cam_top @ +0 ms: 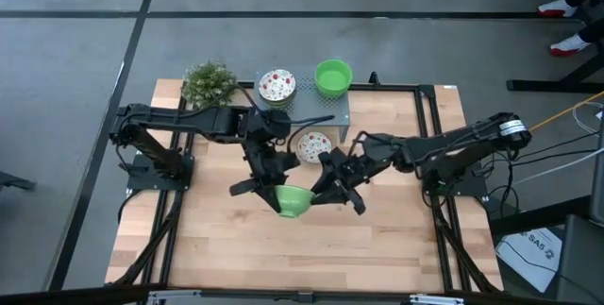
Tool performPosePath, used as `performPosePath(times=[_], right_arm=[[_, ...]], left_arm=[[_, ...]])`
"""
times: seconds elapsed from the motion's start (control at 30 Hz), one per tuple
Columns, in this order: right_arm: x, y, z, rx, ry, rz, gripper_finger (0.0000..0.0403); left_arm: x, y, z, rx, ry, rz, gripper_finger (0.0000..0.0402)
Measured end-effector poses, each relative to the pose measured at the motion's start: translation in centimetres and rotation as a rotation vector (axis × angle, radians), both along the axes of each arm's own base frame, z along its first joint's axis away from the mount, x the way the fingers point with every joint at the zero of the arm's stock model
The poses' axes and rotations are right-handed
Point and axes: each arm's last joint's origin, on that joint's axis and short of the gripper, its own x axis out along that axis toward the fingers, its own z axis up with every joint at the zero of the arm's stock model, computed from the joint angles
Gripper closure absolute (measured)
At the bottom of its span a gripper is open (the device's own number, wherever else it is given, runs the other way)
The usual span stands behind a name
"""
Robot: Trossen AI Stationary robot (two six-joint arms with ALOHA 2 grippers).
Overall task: Pick & Place Mini bowls
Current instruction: Stack the green patterned bowl on the green patterned bowl
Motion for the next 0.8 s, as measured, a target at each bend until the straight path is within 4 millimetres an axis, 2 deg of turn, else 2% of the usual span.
performPosePath(times=[0.2,0.43,0.8], right_arm=[[-0.1,0.0,-0.8,0.017,0.105,0.012,0.0256],[-0.3,0.0,-2.2,0.019,0.266,0.007,0.0248],[-0.9,0.0,-3.8,0.044,0.479,-0.028,0.0248]], left_arm=[[-1.1,0.1,-1.2,0.030,0.175,0.005,0.0366],[-2.9,0.5,-1.7,0.212,0.275,0.108,0.0366],[-5.0,1.4,1.6,0.483,0.278,0.284,0.0366]])
